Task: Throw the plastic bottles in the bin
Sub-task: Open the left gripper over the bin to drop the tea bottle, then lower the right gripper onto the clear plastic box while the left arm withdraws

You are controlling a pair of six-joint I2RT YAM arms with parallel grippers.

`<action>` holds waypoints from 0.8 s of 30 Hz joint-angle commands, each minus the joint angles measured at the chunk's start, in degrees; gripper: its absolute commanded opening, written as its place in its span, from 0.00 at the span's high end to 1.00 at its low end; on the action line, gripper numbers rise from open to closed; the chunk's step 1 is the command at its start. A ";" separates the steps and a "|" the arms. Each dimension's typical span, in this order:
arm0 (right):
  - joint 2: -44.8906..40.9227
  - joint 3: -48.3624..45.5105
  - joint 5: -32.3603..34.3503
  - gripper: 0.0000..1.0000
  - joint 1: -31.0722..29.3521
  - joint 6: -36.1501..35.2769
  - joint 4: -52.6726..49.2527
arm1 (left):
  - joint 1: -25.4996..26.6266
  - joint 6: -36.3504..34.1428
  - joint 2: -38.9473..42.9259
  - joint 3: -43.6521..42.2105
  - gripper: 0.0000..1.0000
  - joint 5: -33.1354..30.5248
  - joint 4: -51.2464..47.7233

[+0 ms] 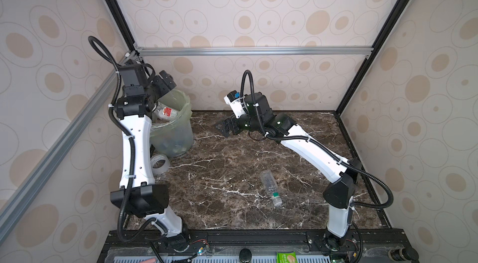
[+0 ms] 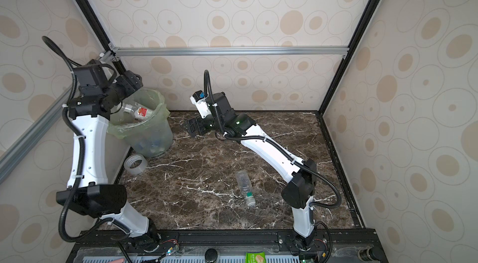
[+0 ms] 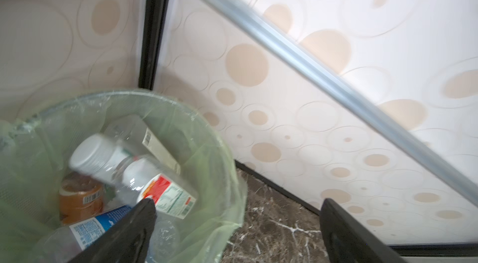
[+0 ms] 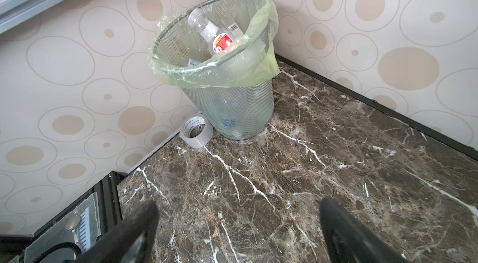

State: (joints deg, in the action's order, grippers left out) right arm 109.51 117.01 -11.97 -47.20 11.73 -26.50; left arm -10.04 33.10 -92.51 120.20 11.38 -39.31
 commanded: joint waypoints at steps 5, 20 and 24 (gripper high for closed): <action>-3.93 -4.88 0.67 0.00 0.85 1.43 1.46 | 3.89 1.00 2.40 -1.60 0.01 0.02 2.86; -20.76 -35.13 11.67 0.00 4.90 4.81 -7.22 | 24.34 3.45 5.39 -20.20 0.01 -2.35 12.05; -24.30 -42.93 12.76 0.00 4.89 7.42 -8.85 | 30.14 6.01 7.28 -29.81 0.01 -2.42 17.38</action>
State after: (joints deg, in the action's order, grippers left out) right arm 87.24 77.69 -1.48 -42.19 16.88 -32.23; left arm 17.58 36.34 -88.36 93.84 9.34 -27.03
